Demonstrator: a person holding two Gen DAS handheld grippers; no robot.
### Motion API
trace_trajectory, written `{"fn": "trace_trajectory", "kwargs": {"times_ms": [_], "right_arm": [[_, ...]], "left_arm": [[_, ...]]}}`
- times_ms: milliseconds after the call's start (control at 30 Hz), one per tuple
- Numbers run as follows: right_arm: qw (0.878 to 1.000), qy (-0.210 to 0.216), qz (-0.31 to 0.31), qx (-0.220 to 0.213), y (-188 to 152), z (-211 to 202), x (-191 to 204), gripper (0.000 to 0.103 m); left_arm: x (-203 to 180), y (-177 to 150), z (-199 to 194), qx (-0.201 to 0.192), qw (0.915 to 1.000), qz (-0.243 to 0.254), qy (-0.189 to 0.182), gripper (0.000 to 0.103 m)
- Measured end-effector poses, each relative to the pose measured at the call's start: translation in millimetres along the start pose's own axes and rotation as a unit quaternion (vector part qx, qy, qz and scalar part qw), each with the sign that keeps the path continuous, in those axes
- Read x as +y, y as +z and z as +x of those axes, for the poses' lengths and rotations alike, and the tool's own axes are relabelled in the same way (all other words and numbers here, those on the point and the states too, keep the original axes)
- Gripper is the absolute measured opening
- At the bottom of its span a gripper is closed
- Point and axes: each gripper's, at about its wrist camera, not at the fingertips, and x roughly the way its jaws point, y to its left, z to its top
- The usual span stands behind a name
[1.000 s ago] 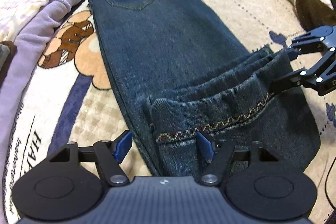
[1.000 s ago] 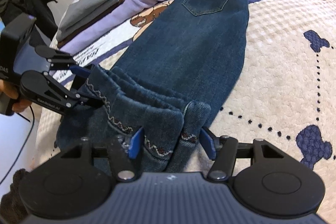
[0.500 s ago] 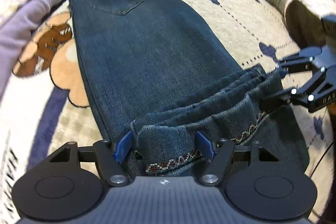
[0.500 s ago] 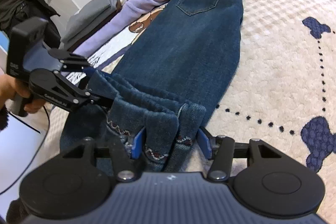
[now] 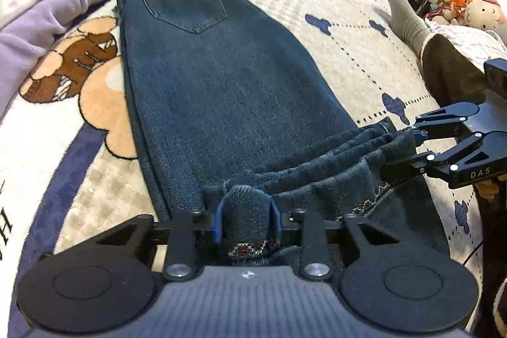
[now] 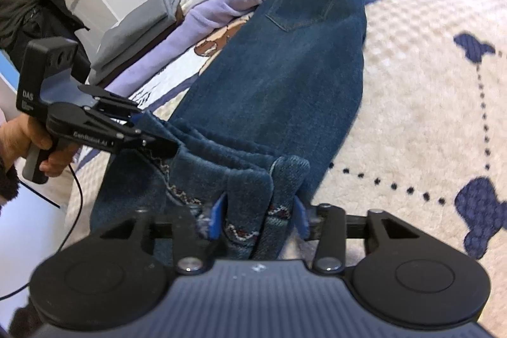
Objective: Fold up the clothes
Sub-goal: 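Carry the held hems over the legs toward the waistband with both grippers, then lower the folded hems onto the jeans and open both grippers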
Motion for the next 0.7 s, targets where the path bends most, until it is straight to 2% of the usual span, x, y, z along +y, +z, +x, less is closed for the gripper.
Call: {"fn": "trace_trajectory", "kwargs": {"times_ms": [167, 267, 700], "right_arm": [[0.999, -0.011, -0.025, -0.018, -0.6, -9.6, 10.6, 0.033], [0.999, -0.006, -0.033, -0.028, -0.2, -16.4, 12.9, 0.031], [0.995, 0.009, -0.061, -0.080, 19.9, -25.6, 17.7, 0.028]], "left_arm": [[-8.2, -4.5, -8.7, -0.028, 0.9996, 0.003, 0.005, 0.023], [-6.9, -0.8, -14.4, -0.034, 0.9994, -0.002, 0.001, 0.023], [-0.2, 16.8, -26.4, -0.055, 0.9982, -0.010, 0.023, 0.023]]}}
